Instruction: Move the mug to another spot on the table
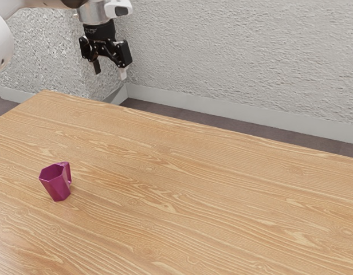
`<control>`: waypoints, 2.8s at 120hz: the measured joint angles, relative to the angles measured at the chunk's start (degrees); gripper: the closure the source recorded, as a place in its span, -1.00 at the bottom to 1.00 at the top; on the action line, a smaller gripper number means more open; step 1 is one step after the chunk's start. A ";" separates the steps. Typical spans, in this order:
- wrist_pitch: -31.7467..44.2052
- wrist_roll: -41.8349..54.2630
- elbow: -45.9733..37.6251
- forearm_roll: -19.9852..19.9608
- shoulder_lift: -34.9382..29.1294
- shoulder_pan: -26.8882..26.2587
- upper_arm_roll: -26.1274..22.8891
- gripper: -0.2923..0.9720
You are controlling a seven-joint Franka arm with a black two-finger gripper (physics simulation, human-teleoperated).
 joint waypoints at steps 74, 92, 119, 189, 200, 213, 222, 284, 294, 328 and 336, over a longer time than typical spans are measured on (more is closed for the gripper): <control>1.43 3.89 -1.68 0.56 4.82 5.79 -0.05 -0.54; 1.72 6.40 -11.28 1.12 1.67 9.40 -0.74 -0.54; 5.28 12.26 -13.38 10.99 6.48 11.57 -3.10 -0.54; 8.41 24.47 -17.43 5.16 16.92 16.19 -4.07 -0.54; 8.34 25.37 -19.10 6.27 16.72 16.19 -4.04 -0.54; 8.49 26.28 -19.53 8.17 16.65 16.84 -3.94 -0.54; 8.62 26.83 -19.71 8.94 16.66 17.49 -3.78 -0.54; 12.34 29.15 -19.34 2.08 17.85 20.15 -2.71 -0.54; 12.89 29.36 -19.34 2.38 18.58 20.15 -2.63 -0.54; 13.99 29.90 -19.44 3.38 19.01 20.67 -2.54 -0.54; 14.36 29.99 -19.61 3.45 19.42 20.71 -2.54 -0.54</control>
